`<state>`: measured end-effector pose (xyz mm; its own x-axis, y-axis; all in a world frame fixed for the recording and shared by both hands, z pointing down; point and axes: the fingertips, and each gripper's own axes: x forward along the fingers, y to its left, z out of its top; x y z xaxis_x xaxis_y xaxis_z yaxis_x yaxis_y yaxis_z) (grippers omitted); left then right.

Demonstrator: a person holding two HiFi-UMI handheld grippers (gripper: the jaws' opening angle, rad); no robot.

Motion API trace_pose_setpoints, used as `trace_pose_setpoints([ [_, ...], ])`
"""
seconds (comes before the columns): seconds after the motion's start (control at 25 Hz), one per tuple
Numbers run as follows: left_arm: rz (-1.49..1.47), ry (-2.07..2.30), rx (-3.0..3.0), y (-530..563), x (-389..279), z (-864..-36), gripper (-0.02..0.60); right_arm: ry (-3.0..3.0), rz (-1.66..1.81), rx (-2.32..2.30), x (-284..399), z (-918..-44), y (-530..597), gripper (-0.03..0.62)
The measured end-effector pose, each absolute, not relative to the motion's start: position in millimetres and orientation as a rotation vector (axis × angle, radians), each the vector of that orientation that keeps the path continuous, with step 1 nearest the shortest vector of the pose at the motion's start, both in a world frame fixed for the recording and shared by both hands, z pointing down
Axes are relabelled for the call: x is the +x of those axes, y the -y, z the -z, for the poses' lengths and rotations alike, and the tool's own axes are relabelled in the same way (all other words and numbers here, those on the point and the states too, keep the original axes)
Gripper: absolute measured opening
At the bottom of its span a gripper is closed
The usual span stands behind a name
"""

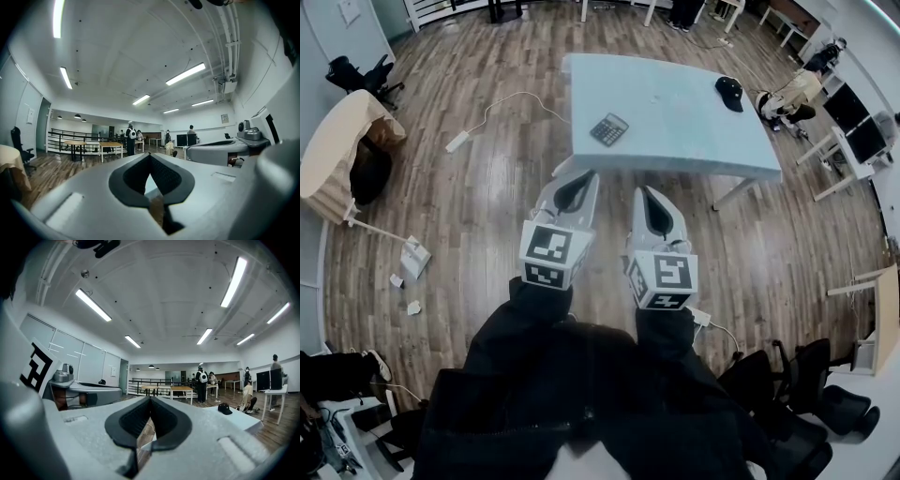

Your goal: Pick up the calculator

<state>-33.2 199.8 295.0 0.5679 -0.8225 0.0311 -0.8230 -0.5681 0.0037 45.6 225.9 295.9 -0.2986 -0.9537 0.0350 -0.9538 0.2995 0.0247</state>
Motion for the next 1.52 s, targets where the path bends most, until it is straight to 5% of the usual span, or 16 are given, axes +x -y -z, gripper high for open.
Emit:
trace_pose_setpoints([
  [1.52, -0.033, 1.425, 2.669, -156, -71, -346, 0.0, 2.378, -0.112, 1.848, 33, -349, -187, 0.0],
])
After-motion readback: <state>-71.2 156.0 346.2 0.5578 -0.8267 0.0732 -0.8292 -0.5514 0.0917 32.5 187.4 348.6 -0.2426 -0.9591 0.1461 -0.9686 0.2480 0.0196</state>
